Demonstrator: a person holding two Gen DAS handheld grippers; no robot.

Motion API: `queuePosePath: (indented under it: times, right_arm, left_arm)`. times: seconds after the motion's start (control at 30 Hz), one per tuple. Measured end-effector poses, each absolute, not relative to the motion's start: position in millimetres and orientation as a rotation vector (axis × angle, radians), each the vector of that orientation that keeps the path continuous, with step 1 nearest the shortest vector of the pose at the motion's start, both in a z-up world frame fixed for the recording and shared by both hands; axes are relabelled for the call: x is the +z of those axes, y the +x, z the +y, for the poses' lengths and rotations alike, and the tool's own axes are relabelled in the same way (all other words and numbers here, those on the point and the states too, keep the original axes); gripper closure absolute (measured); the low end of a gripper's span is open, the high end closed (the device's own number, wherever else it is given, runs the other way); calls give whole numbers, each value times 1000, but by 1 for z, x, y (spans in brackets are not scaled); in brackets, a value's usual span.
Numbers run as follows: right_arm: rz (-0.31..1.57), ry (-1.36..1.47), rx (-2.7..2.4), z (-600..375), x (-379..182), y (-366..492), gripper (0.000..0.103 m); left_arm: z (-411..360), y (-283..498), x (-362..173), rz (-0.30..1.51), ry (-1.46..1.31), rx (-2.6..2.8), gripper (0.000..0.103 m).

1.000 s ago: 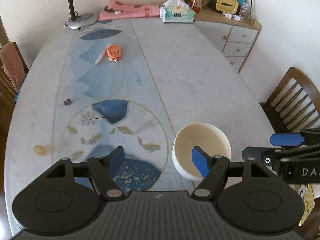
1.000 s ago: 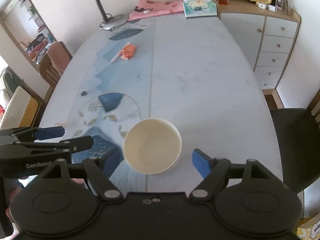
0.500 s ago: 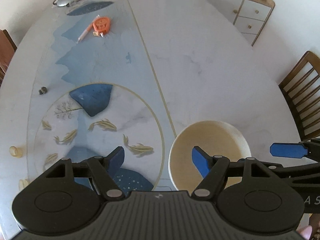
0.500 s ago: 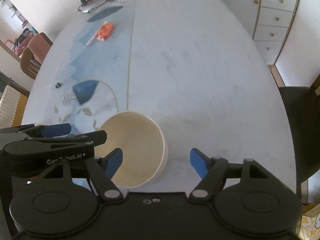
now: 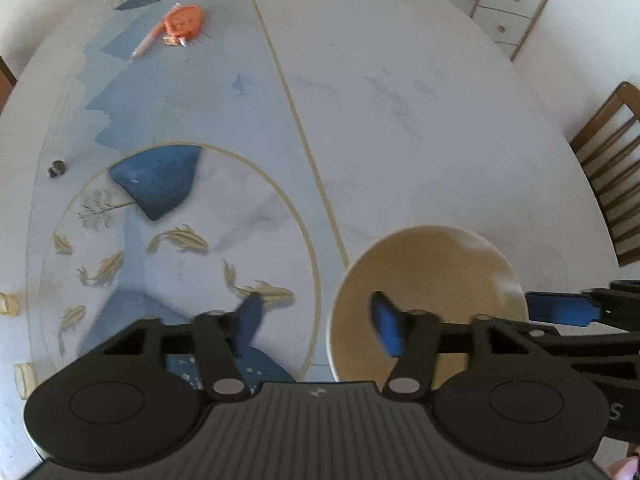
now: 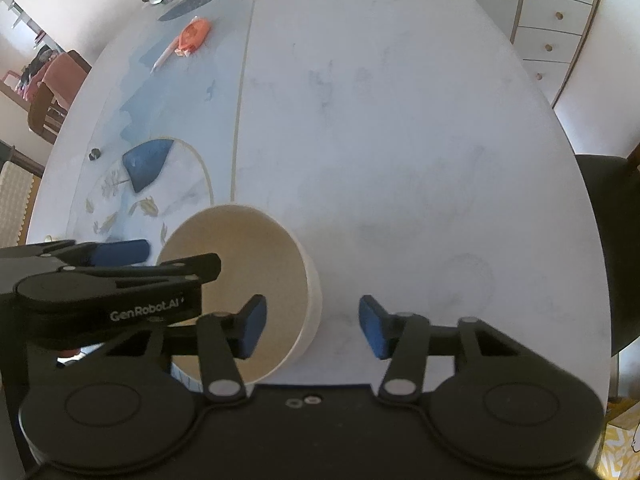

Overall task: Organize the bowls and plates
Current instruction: 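Close both tools on the rim of the cream bowl, then lift the cream bowl with both tools and carry it over the pink pot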

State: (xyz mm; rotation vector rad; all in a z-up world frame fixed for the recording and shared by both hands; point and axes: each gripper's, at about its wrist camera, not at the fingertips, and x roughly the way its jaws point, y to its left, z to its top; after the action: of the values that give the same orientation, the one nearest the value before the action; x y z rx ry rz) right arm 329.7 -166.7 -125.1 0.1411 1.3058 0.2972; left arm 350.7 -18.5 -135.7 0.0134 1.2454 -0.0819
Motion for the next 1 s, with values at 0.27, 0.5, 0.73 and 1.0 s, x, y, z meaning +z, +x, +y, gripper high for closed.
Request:
queuePosePath:
  times: [0.27, 0.5, 0.73, 1.0]
  right_arm:
    - [1304, 132, 306, -165, -121, 327, 82]
    - [1308, 132, 277, -163, -120, 323, 92]
    - [1292, 140, 252, -162, -113, 317, 94]
    - [1283, 182, 252, -166, -93, 308, 95]
  left_arm:
    - [-23, 347, -133, 1250, 34, -86, 82]
    - [-27, 342, -131, 1260, 61, -80, 95]
    - [-29, 332, -121, 1233, 63, -78, 99]
    - [-26, 317, -94, 1202, 63, -89, 100]
